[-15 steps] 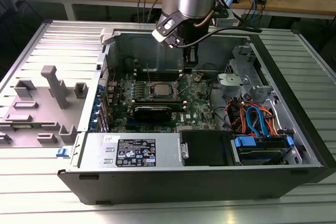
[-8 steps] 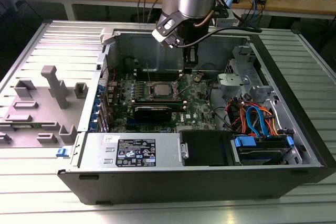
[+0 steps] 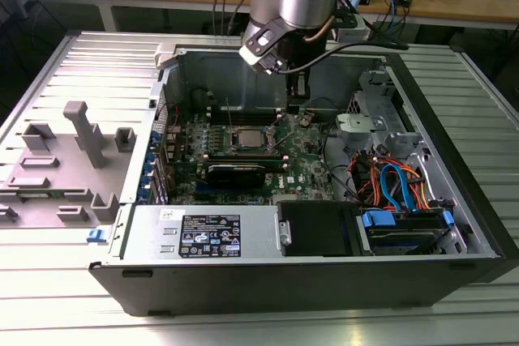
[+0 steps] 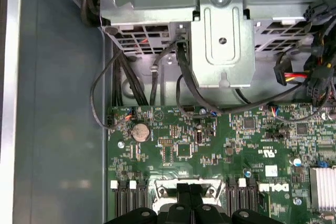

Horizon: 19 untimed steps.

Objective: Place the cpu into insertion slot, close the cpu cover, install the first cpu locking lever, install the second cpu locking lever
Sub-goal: 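Close the cpu cover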

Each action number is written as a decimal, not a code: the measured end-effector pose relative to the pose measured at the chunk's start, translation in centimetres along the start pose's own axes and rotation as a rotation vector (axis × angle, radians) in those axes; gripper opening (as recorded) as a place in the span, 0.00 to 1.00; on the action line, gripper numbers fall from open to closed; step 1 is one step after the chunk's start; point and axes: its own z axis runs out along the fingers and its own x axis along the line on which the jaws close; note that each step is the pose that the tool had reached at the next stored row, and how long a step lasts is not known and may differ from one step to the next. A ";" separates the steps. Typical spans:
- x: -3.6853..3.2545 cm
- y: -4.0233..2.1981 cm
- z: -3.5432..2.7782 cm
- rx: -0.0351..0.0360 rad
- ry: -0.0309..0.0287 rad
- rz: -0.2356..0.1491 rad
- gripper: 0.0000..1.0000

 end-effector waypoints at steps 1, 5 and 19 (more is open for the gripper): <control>0.01 0.27 0.06 0.0009 0.0001 0.000 0.11; 0.02 1.30 0.47 0.0062 0.0000 -0.004 0.11; 0.03 2.35 1.19 0.0090 0.0017 -0.051 0.11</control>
